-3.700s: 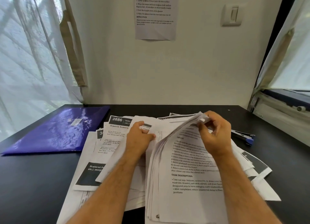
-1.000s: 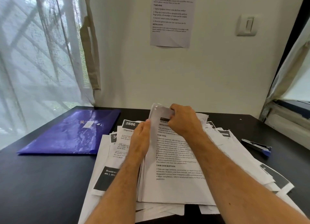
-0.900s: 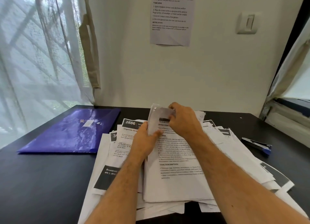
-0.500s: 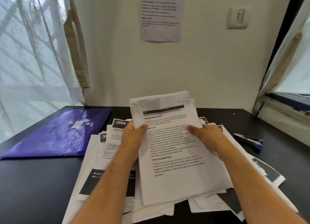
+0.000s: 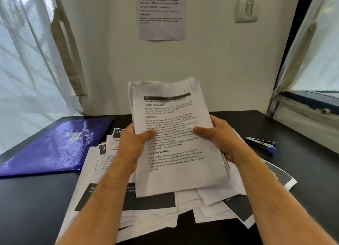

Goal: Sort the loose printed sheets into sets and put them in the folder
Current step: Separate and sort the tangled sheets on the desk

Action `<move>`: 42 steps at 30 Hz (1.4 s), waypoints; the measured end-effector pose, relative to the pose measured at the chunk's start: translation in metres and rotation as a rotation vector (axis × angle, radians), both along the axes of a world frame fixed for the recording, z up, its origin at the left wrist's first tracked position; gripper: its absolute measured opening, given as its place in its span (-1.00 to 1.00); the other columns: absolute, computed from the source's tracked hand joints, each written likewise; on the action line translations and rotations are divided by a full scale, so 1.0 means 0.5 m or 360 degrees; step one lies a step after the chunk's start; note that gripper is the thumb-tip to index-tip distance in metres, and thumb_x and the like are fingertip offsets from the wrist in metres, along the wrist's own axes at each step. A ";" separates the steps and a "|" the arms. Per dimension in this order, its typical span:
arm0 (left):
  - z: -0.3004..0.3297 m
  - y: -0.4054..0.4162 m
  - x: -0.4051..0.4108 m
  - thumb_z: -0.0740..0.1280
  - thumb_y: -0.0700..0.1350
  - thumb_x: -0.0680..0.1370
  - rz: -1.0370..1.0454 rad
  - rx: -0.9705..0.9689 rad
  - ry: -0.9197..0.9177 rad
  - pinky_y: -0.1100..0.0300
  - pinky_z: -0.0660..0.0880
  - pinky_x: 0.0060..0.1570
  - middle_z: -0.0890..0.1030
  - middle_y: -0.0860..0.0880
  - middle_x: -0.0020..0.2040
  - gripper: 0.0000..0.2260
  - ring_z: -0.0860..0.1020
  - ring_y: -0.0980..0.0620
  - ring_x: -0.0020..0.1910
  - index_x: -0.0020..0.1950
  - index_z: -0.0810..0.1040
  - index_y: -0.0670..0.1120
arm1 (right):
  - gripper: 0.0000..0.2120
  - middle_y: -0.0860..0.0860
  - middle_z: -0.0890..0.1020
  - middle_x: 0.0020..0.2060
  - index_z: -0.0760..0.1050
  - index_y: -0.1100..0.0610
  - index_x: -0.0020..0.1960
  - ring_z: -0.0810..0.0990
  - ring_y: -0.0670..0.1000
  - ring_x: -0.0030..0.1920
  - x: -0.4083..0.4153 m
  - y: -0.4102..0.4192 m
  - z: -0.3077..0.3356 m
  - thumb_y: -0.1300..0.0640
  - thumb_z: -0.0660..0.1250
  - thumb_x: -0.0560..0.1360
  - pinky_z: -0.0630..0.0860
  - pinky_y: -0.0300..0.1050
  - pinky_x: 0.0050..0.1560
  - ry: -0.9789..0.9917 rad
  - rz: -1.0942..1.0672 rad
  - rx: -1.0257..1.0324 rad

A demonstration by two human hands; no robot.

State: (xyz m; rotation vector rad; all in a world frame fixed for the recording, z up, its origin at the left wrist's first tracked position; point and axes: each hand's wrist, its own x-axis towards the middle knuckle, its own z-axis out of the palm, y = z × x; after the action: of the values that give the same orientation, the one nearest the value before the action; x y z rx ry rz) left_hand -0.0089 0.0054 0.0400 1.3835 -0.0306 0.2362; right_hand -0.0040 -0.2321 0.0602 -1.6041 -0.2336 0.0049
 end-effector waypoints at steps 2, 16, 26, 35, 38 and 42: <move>0.014 -0.007 -0.009 0.42 -0.28 0.54 0.0188 0.0178 -0.0282 0.05 0.67 -0.09 0.73 0.04 -0.01 -0.77 0.71 0.02 -0.05 0.11 0.60 0.00 | -0.74 0.03 0.73 0.01 0.55 0.06 0.19 0.74 0.10 -0.04 -0.009 0.016 0.009 0.25 0.41 0.53 0.66 0.21 0.02 -0.0173 -0.0066 0.0031; 0.038 -0.021 -0.021 0.43 -0.08 0.55 0.0378 -0.0024 -0.0713 0.19 0.64 -0.03 0.64 0.01 0.15 -0.49 0.66 0.11 0.09 0.43 0.32 -0.10 | -0.51 -0.04 0.68 0.05 0.48 0.07 0.27 0.70 -0.01 -0.02 0.004 0.092 -0.011 -0.05 0.45 0.39 0.66 -0.19 -0.14 -0.0582 -0.0400 0.0162; 0.018 -0.017 -0.012 0.40 -0.04 0.58 0.0395 0.0487 -0.0703 0.30 0.62 -0.22 0.69 0.19 -0.09 -0.90 0.67 0.24 -0.10 0.09 0.63 0.09 | -0.69 -0.05 0.69 0.05 0.54 0.05 0.23 0.72 0.00 -0.09 -0.002 0.086 -0.007 0.03 0.44 0.52 0.70 0.04 -0.11 -0.0579 -0.0614 -0.0003; -0.004 -0.021 0.000 0.34 0.10 0.58 0.0360 0.0633 -0.0482 0.42 0.55 -0.30 0.63 0.22 -0.13 -0.87 0.64 0.21 -0.10 0.09 0.59 0.13 | -0.67 0.01 0.67 0.11 0.54 0.04 0.23 0.68 0.07 0.03 0.009 0.094 -0.027 0.11 0.48 0.50 0.66 0.09 0.04 -0.0374 -0.0511 -0.0305; 0.006 -0.013 -0.004 0.38 0.07 0.57 0.0487 0.0493 -0.0604 0.39 0.57 -0.29 0.64 0.20 -0.13 -0.88 0.66 0.25 -0.16 0.07 0.59 0.08 | -0.64 -0.04 0.65 0.08 0.51 0.07 0.27 0.68 0.02 -0.02 0.004 0.093 -0.016 0.08 0.47 0.50 0.68 -0.09 -0.09 -0.0494 -0.0573 -0.0206; 0.000 -0.013 -0.001 0.46 0.01 0.53 0.0408 0.0418 -0.0643 0.33 0.61 -0.20 0.68 0.15 -0.03 -0.83 0.68 0.17 -0.05 0.11 0.61 0.10 | -0.63 -0.04 0.66 0.07 0.51 0.08 0.25 0.68 0.00 -0.04 0.008 0.082 -0.017 0.12 0.49 0.48 0.69 -0.09 -0.11 -0.0488 -0.0583 -0.0169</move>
State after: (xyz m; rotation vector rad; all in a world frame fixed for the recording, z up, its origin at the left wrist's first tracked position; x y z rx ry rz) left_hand -0.0093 -0.0013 0.0402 1.5807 -0.2271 0.7459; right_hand -0.0002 -0.1910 0.0518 -1.7304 -0.1745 -0.5212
